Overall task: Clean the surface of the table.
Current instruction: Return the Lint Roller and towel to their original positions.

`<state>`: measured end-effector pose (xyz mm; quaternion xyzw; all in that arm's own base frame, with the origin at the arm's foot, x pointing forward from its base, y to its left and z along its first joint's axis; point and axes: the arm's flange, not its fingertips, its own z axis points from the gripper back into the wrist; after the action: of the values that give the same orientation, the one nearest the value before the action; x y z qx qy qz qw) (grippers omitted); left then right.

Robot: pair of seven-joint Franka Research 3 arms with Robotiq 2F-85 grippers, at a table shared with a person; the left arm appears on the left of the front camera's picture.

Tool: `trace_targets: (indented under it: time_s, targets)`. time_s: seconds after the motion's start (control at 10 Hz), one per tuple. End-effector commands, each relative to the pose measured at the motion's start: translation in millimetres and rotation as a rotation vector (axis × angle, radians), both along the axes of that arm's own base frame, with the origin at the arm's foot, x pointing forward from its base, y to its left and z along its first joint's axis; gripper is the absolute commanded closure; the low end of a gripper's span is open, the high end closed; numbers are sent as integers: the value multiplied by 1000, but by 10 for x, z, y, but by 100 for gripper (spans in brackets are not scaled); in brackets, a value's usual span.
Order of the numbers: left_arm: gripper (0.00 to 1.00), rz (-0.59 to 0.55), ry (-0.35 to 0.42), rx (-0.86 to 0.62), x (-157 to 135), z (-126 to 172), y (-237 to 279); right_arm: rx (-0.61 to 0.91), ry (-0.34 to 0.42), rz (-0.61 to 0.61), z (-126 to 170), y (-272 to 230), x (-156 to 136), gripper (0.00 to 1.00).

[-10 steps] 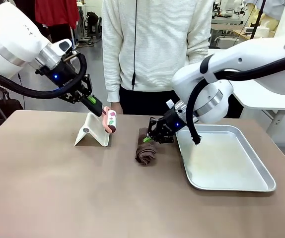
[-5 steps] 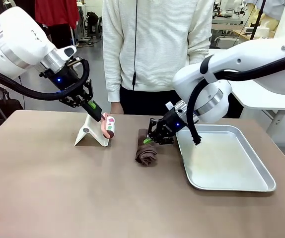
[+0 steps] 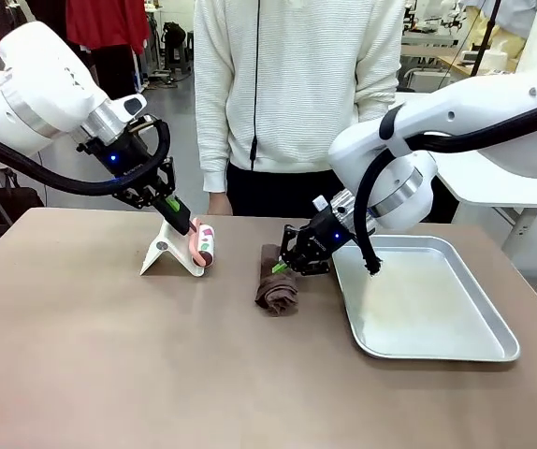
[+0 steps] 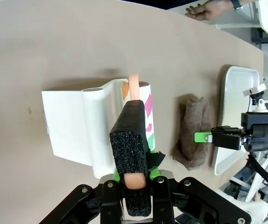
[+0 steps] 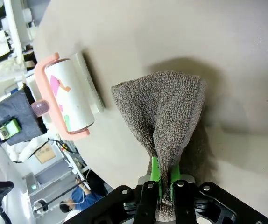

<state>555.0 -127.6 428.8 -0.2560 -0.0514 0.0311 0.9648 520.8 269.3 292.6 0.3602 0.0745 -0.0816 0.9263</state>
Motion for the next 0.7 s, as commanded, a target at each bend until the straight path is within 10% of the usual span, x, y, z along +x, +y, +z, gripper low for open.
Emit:
trace_targets:
  time_s: [0.0,0.4,0.5,0.6]
  targets:
    - [78,11,-18,27,3,-20,11,-21,34,12,46,35,99,92]
    - [78,-2,-2,49,37,-113,-7,-24,45,11,32,30,120,92]
    - [50,9,-4,61,36,-112,3,-28,44,19,30,29,119,89]
    - [21,14,-3,58,36,-101,7,-32,32,31,24,28,114,33]
